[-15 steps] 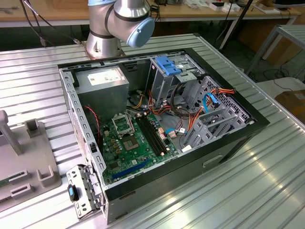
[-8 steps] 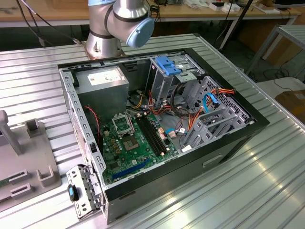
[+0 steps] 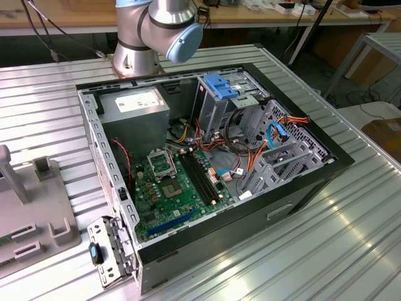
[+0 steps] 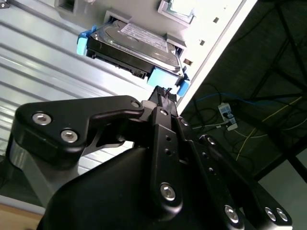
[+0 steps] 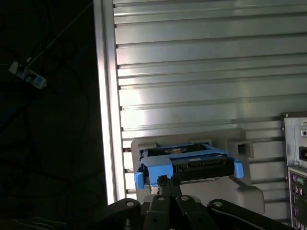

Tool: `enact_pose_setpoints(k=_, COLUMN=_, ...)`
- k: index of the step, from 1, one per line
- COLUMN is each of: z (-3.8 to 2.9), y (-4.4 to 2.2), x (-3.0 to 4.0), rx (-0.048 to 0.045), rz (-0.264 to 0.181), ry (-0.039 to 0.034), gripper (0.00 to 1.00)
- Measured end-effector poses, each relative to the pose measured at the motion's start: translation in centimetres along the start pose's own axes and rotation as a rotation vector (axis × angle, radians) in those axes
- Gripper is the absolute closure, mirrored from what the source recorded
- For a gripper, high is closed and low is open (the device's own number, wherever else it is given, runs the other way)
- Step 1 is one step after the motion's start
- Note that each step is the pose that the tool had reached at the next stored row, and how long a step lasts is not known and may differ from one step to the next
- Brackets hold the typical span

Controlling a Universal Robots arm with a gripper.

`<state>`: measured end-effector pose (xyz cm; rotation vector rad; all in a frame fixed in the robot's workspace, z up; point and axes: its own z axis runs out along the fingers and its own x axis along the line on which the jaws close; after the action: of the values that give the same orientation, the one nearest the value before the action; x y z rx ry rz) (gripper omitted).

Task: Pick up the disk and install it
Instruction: 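Reach for the disk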

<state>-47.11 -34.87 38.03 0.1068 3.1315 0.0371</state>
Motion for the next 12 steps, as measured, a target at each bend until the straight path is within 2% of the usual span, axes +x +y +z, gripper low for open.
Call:
enact_pose_setpoints(k=4, z=0.3, y=-0.57, x=0.03, rx=0.0, rz=-0.036, ry=0.0014, gripper=0.89)
enact_pose_setpoints(k=6, z=0.36, y=-0.68, x=0.02, rx=0.0017, rz=-0.037, ry=0.0033, gripper=0.89)
enact_pose_setpoints(k=8, z=0.84, y=-0.9, x=0.04, rx=0.0052, rz=-0.037, ry=0.0106, gripper=0.89)
enact_pose_setpoints(k=12, z=1.19, y=-0.91, x=0.04, rx=0.0055, rz=-0.037, ry=0.0137, gripper=0.89)
